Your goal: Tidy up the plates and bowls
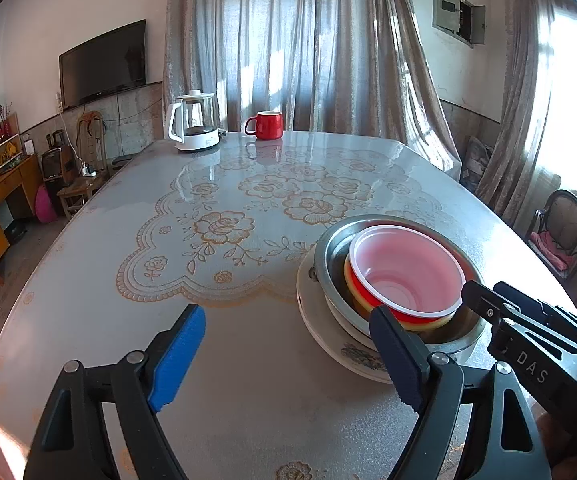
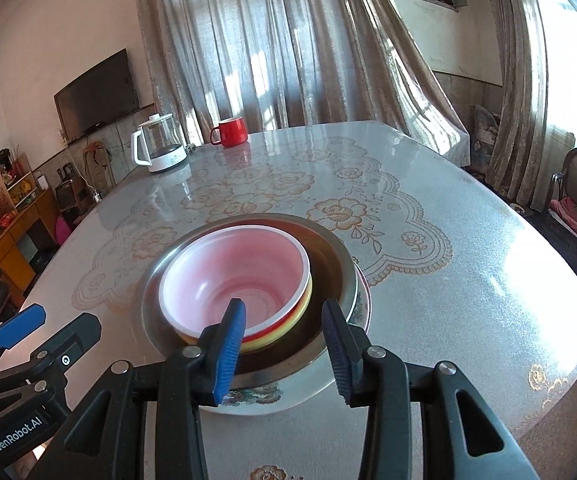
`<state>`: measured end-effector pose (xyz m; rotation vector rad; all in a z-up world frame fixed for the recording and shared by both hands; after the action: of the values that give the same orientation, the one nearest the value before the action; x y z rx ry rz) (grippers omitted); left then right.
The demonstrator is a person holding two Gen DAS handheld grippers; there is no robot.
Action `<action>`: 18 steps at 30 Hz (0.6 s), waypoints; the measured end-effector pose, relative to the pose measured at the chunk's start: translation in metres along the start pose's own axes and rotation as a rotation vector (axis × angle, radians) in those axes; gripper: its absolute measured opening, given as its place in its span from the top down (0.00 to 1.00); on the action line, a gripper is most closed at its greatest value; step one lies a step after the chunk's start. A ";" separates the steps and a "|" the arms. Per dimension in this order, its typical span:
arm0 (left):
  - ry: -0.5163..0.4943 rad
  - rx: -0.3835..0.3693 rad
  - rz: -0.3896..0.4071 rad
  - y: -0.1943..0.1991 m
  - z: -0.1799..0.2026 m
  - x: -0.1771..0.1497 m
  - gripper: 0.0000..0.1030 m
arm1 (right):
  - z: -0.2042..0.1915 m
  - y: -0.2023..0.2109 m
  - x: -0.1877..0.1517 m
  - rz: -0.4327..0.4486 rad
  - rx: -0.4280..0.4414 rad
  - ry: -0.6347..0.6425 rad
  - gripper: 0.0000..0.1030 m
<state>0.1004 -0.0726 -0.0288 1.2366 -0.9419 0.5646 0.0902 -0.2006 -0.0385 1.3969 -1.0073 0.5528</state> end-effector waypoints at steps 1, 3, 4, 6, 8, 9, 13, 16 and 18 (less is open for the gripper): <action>-0.001 0.000 0.002 0.000 0.000 0.000 0.18 | -0.001 0.001 0.000 0.001 -0.001 0.000 0.62; -0.002 -0.001 0.002 0.001 0.001 0.001 0.17 | -0.001 0.001 0.000 0.002 -0.001 0.002 0.61; -0.003 -0.001 0.002 0.001 0.001 0.001 0.17 | -0.001 0.001 0.000 0.001 0.000 0.002 0.61; -0.004 -0.001 0.002 0.002 0.001 0.000 0.17 | -0.002 0.001 0.000 0.001 0.000 0.003 0.61; -0.005 -0.001 0.003 0.002 0.002 0.000 0.16 | -0.002 0.002 0.000 0.000 0.001 0.003 0.61; -0.005 -0.001 0.005 0.002 0.002 0.001 0.16 | -0.002 0.002 0.000 0.001 0.000 0.005 0.61; -0.006 0.000 0.008 0.003 0.002 0.001 0.15 | -0.004 0.002 0.000 0.002 0.003 0.007 0.61; -0.007 -0.001 0.009 0.003 0.002 0.001 0.14 | -0.004 0.001 0.000 -0.001 0.003 0.008 0.61; -0.007 -0.002 0.009 0.003 0.002 0.001 0.14 | -0.004 0.001 0.000 -0.002 0.004 0.007 0.61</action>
<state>0.0981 -0.0739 -0.0258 1.2339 -0.9539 0.5671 0.0905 -0.1967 -0.0377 1.3981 -0.9997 0.5581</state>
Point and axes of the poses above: each gripper's, at about its wrist camera, not at the fingertips, and y roughly against the way its jaws point, z to its right, x to its top, the point moved 10 cm from there along -y, roughly the way its jaws point, and after that the axes turned 5 degrees about z, right-handed, at the moved point
